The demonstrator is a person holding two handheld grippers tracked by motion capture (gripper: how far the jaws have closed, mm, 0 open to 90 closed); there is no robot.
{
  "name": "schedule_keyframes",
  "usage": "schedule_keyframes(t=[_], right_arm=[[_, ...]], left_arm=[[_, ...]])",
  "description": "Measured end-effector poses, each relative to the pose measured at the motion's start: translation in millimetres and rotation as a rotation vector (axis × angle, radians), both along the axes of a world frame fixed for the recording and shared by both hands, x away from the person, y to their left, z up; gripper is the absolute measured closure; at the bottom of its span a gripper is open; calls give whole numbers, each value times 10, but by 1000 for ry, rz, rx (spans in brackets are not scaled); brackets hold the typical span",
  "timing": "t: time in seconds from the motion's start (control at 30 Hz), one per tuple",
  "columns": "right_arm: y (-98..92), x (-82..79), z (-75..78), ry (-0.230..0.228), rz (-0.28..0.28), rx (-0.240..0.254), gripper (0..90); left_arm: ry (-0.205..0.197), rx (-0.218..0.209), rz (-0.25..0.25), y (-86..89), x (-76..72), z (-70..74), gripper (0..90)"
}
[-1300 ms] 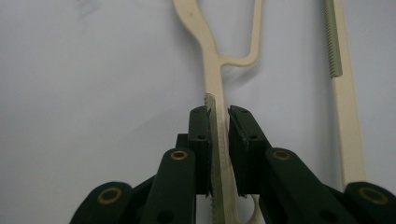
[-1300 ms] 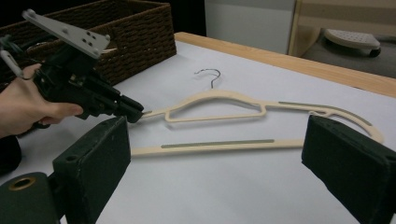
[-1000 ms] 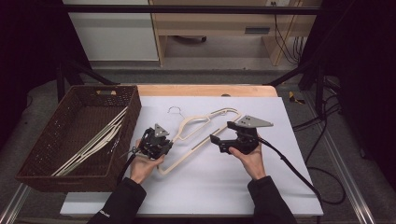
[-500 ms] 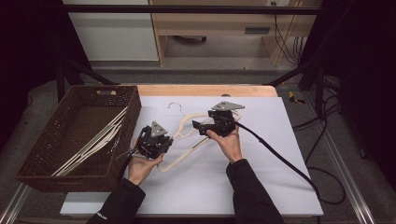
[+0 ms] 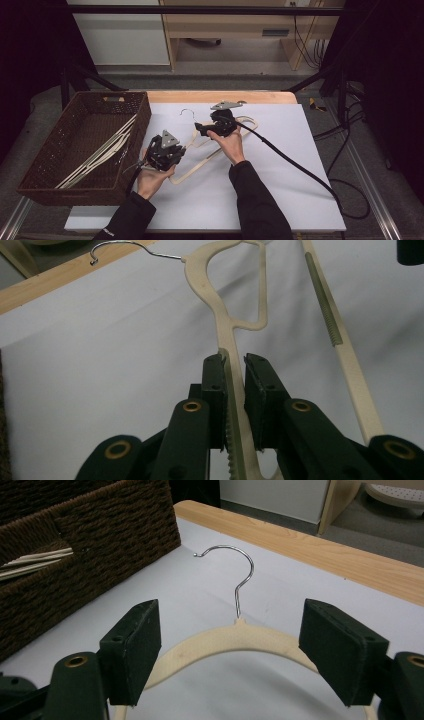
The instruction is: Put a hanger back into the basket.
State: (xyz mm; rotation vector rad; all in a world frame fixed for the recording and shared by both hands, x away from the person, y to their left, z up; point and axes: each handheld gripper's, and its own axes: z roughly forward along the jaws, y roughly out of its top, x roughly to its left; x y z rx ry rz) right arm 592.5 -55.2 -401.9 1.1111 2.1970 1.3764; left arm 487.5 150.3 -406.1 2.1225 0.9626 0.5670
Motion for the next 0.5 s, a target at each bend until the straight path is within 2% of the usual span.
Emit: schedule_keyframes(t=[0.27,0.37,0.4,0.5], right_arm=[[63,134,-36,-17,-26,-45,283],[92,190,-87,3,-28,-28,342],[92,190,-87,3,-28,-28,342],[120,240,-159,17,-36,-38,415]], left_arm=[[-11,14,1,-10,-14,3,794],[-8,13,-5,-17,-24,5,794],[-8,13,-5,-17,-24,5,794],[-5,10,-4,-21,-29,8,794]])
